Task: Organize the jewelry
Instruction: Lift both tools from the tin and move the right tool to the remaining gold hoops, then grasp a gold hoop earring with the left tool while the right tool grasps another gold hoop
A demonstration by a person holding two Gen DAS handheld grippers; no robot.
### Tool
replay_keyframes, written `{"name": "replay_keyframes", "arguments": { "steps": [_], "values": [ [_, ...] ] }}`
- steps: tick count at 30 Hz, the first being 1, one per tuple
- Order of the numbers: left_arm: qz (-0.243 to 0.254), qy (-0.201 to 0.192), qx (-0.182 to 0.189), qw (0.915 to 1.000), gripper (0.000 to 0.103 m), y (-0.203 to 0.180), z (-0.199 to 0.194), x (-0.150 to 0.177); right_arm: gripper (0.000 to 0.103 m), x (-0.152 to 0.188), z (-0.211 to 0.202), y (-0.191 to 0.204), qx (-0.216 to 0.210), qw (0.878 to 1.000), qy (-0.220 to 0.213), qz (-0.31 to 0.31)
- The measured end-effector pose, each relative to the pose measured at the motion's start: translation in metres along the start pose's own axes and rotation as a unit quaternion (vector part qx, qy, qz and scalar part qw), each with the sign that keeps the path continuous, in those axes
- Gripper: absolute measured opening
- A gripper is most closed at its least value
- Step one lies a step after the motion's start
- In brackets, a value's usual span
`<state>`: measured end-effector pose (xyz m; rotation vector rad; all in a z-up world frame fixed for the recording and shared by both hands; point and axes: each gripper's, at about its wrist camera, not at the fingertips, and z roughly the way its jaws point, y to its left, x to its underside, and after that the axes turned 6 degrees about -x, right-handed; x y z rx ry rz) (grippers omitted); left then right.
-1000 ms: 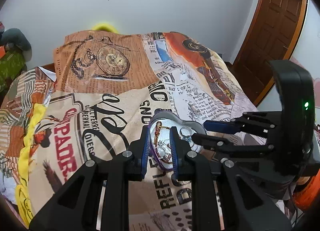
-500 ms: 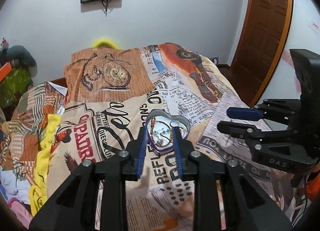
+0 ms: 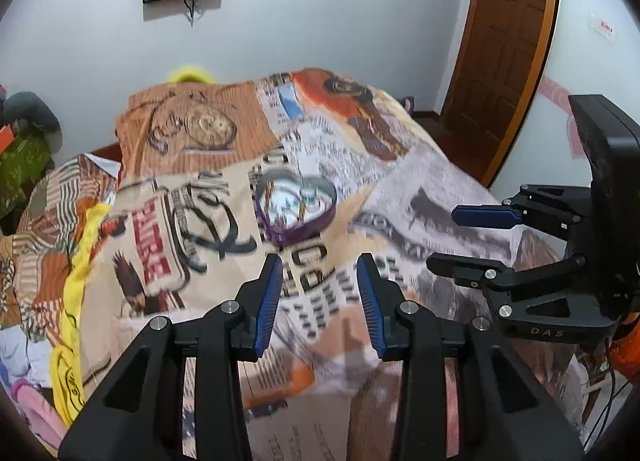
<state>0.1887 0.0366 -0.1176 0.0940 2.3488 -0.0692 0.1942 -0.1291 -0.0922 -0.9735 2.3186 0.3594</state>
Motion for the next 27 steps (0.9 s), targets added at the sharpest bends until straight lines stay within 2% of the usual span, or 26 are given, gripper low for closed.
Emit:
{"name": "replay_keyframes", "arguments": {
  "steps": [9,18,20,22,23,27],
  "values": [
    [-0.021,0.046,0.012,0.9987,0.038,0.003,0.018,0.035,0.046,0.022,0.044,0.001,-0.036,0.996,0.072,0.023],
    [-0.022,0.066,0.014,0.9975,0.038,0.001,0.031,0.045,0.046,0.025,0.050,-0.002,-0.069,0.995,0.073,0.027],
    [-0.019,0.065,0.018,0.9976,0.038,-0.002,0.031,0.044,0.040,0.027,0.050,-0.004,-0.078,0.994,0.068,0.031],
    [-0.016,0.065,0.022,0.9975,0.038,-0.006,0.033,0.044,0.024,0.026,0.052,-0.005,-0.080,0.994,0.066,0.032],
    [-0.014,0.066,0.023,0.9975,0.038,-0.008,0.034,0.043,0.019,0.026,0.052,-0.005,-0.082,0.994,0.065,0.033],
    [-0.008,0.070,0.029,0.9971,0.038,-0.017,0.037,0.041,0.019,0.027,0.049,-0.006,-0.086,0.994,0.059,0.038]
  ]
}}
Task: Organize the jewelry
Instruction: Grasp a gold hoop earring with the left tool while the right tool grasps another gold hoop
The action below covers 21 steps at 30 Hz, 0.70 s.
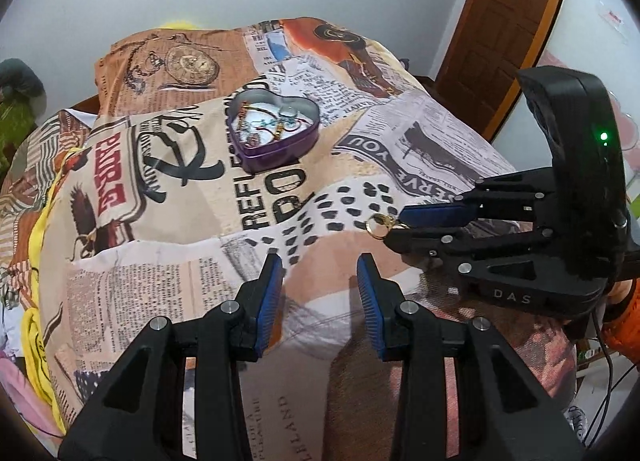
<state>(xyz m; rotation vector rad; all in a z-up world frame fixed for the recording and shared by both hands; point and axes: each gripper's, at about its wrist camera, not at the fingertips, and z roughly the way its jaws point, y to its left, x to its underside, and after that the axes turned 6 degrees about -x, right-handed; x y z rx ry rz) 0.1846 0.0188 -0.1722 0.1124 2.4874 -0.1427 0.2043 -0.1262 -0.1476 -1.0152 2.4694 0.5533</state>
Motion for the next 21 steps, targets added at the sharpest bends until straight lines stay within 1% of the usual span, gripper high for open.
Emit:
{"name": "replay_keyframes", "arguments": {
  "steps": [5,14,19,21],
  "values": [
    [0.017,0.003,0.011,0.9998,0.038,-0.014,0.004,-0.005,0.019,0.004,-0.011,-0.006,0.004,1.000,-0.012,0.006],
    [0.052,0.014,0.016,0.9984,0.038,-0.041,0.022,-0.018,0.019,0.017,-0.038,-0.038,0.016,0.998,-0.041,0.037],
    [0.052,0.038,0.026,0.9976,0.038,-0.048,0.041,-0.023,0.019,0.019,-0.047,-0.047,0.020,0.997,-0.055,0.044],
    [0.053,0.037,0.023,0.9976,0.038,-0.050,0.045,-0.023,0.019,0.019,-0.047,-0.048,0.018,0.997,-0.057,0.045]
  ]
}}
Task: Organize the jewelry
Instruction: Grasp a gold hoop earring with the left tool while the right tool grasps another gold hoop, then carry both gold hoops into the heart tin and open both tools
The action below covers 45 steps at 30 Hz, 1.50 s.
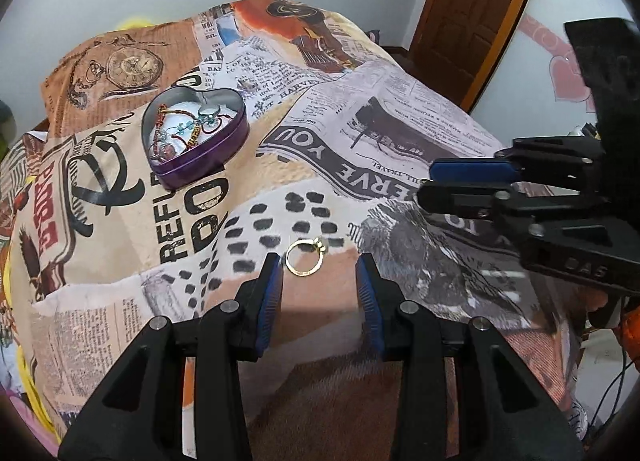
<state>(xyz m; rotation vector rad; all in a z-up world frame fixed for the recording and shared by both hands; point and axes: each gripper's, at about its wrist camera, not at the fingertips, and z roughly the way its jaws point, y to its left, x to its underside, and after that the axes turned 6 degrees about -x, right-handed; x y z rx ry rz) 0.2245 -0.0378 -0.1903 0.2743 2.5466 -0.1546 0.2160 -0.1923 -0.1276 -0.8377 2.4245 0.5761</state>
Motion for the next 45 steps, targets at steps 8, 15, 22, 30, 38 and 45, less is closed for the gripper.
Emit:
{"name": "replay_keyframes", "arguments": {
  "steps": [8,15,22,30,38,45],
  "values": [
    [-0.018,-0.005,-0.003,0.9998,0.034,0.000,0.010,-0.005,0.019,0.003,0.001,0.003,-0.006,1.000,-0.005,-0.006],
    [-0.022,-0.014,-0.018,0.9995,0.022,0.003,0.008,-0.002,0.019,0.001,-0.003,0.006,-0.004,1.000,-0.011,-0.007],
    [-0.026,-0.026,-0.022,0.9991,0.018,0.006,-0.005,0.007,0.019,-0.005,-0.010,0.009,0.004,1.000,-0.019,-0.011],
    [-0.035,-0.052,-0.032,0.9975,0.018,0.020,-0.026,0.006,0.019,-0.019,-0.017,0.017,0.009,0.999,-0.037,-0.019],
    [-0.045,-0.079,-0.046,0.9948,0.018,0.042,-0.041,-0.004,0.019,-0.042,-0.012,0.027,-0.002,0.998,-0.055,-0.025],
    [-0.060,-0.096,-0.055,0.9921,0.018,0.065,-0.043,-0.017,0.019,-0.061,0.002,0.032,-0.010,0.998,-0.059,-0.033]
  ]
}}
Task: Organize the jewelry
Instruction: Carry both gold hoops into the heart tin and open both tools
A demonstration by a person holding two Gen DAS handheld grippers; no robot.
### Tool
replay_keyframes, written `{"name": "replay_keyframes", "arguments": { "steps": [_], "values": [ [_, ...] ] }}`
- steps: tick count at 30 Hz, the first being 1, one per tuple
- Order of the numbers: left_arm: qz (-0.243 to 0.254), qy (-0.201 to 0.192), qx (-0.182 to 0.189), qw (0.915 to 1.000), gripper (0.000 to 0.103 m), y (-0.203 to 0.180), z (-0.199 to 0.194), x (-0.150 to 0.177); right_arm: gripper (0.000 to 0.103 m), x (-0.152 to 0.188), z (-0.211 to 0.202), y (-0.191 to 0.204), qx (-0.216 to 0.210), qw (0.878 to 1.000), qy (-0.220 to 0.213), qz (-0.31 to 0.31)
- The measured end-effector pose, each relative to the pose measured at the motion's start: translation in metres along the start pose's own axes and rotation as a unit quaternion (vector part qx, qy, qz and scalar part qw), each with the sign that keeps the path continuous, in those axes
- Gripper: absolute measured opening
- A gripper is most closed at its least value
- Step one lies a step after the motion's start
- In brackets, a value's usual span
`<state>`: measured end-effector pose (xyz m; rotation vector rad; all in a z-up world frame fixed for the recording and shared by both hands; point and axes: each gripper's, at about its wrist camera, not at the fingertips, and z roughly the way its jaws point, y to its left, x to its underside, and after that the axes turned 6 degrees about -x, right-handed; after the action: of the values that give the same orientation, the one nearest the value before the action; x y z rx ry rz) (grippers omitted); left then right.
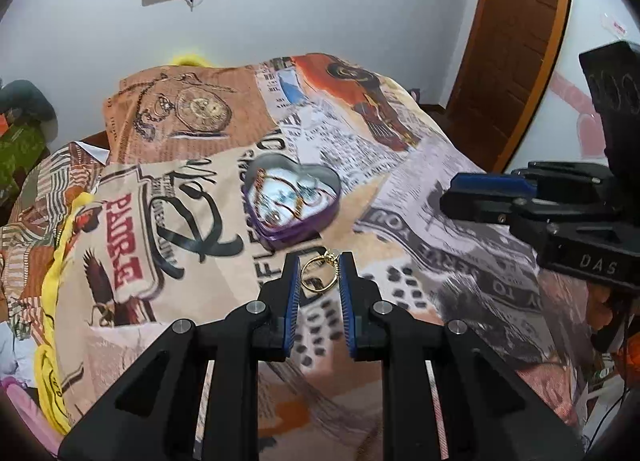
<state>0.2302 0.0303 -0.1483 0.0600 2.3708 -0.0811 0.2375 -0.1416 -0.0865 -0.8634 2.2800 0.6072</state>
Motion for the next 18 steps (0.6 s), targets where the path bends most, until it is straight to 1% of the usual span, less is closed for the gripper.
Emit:
{"name": "replay_keyframes", "arguments": {
  "steps": [6,11,18],
  "values": [
    [-0.010,-0.011,-0.003,0.9999,0.018,0.014,0.011,-0.016,0.019,-0.017,0.021,-0.004,-0.007,1.000,0.001,0.001],
    [-0.008,-0.015,-0.005,0.9998,0.018,0.020,0.026,-0.030,0.019,-0.033,0.040,-0.009,-0.010,1.000,0.004,0.005],
    [-0.006,-0.007,-0.007,0.9999,0.018,0.027,0.052,-0.043,0.019,-0.049,0.066,-0.018,-0.019,1.000,0.018,0.010]
  ]
}}
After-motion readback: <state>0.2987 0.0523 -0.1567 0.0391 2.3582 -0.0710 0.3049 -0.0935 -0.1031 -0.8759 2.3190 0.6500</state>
